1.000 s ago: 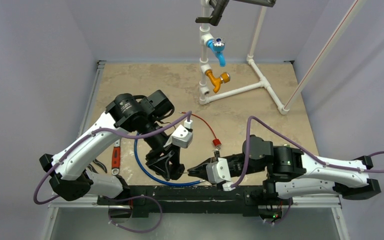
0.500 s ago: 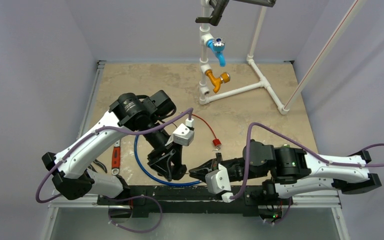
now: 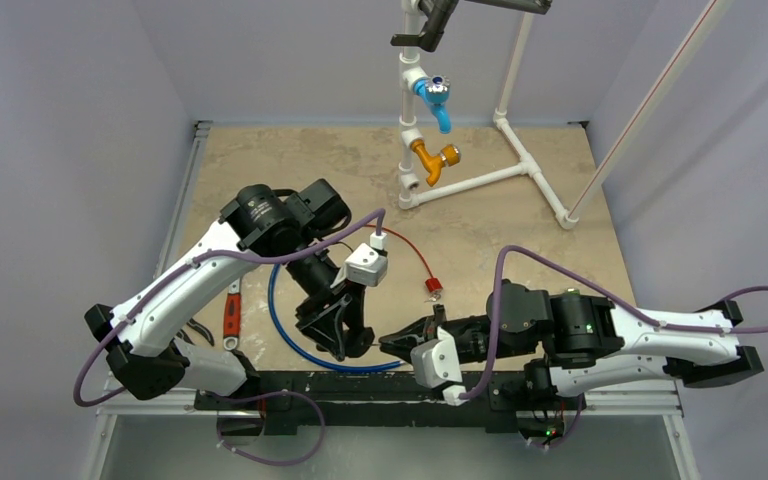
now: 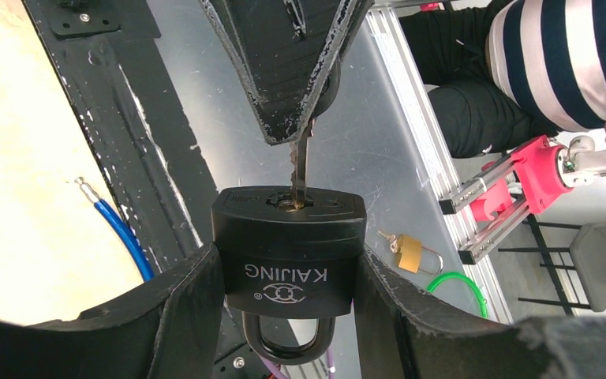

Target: Unlock with the key

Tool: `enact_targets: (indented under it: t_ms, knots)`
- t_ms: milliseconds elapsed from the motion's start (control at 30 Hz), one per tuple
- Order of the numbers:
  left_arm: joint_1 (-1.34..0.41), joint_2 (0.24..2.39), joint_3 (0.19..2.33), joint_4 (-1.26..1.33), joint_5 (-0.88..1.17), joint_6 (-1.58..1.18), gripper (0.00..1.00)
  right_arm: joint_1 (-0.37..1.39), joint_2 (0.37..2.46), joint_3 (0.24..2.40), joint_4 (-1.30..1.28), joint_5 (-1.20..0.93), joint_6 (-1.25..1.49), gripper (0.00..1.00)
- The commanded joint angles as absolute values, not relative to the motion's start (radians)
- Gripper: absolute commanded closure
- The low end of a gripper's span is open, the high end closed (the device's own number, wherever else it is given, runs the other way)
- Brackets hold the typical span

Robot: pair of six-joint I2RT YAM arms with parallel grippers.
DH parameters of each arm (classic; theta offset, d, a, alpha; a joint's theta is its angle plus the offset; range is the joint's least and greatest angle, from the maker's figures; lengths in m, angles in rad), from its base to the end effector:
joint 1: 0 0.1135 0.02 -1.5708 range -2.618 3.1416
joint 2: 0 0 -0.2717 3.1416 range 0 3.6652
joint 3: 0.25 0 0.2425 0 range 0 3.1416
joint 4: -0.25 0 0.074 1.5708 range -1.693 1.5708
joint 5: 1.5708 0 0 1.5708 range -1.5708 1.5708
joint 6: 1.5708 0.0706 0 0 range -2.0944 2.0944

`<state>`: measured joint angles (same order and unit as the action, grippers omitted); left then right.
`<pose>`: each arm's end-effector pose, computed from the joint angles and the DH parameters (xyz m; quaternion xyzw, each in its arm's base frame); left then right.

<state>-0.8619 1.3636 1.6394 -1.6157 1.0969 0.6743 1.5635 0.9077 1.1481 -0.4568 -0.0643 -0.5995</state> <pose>0.0813 -0.1913 0.3977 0.6321 0.5679 -0.5248 0.0494 -0.0030 0.2078 0.4108 -0.6970 0.3483 0.3125 0.5433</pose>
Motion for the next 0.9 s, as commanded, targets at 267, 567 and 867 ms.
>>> enact_targets:
  t_ms: [267,567,867]
  knots:
    - [-0.851,1.359,1.651,-1.793,1.197,0.686,1.00,1.572,0.849,1.198,-0.410,-0.012,-0.620,1.00]
    - [-0.850,1.353,1.661,-1.794,1.200,0.682,1.00,1.571,0.864,1.172,-0.440,-0.033,-0.606,1.00]
    - [-0.850,1.349,1.669,-1.795,1.204,0.680,1.00,1.571,0.875,1.144,-0.431,-0.055,-0.591,1.00]
